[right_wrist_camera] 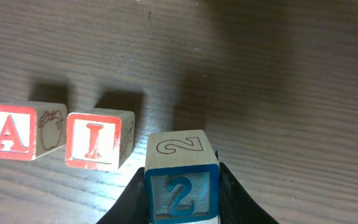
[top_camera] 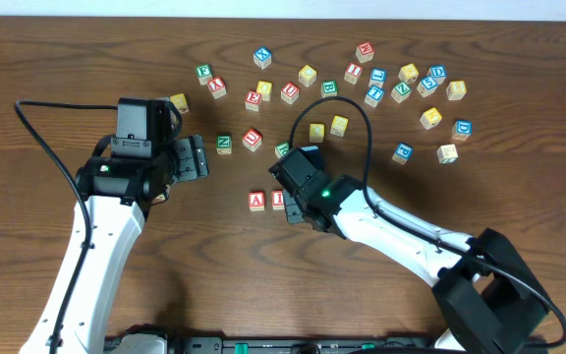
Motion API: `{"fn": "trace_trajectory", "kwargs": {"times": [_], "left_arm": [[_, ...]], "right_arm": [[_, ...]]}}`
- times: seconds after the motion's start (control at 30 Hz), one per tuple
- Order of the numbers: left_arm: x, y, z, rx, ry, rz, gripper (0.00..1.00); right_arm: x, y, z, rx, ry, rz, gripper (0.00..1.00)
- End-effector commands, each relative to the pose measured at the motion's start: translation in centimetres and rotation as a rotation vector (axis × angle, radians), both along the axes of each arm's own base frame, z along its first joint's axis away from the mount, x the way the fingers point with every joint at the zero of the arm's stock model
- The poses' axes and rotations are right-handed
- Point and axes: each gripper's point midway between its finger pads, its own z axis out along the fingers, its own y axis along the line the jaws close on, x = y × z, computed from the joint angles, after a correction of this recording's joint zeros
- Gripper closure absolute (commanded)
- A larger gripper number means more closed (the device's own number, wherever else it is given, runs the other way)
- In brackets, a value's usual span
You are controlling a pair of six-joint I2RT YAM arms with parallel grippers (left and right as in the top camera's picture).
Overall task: Spell out AI2
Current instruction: 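Lower the 2 block onto the table right of the I block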
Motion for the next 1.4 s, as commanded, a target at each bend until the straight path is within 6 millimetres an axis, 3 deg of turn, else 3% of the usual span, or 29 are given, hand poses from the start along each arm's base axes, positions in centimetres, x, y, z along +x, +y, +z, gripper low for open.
{"fn": "trace_trajectory", "kwargs": {"times": [0.0, 0.3, 0.5, 1.37], "left_arm": [[0.3, 0.3, 0.5, 0.016, -0.011, 0.000, 0.16], [0.3, 0.4, 0.5, 0.016, -0.011, 0.000, 0.16], [0.3, 0.4, 0.5, 0.016, -0.011, 0.000, 0.16], [0.3, 0.4, 0.5, 0.016, -0.011, 0.000, 0.16]], "right_arm": [[-0.2, -0.3, -1.0, -0.024, 0.011, -0.015, 0.99], [-0.1, -0.4, -1.1, -0.026, 0.009, -0.033, 0.99], [-0.1, -0.4, -2.3, -0.034, 0.026, -0.050, 0.99], [0.4, 0.0, -2.4, 0.003, 0.013, -0.109, 0.99]]}}
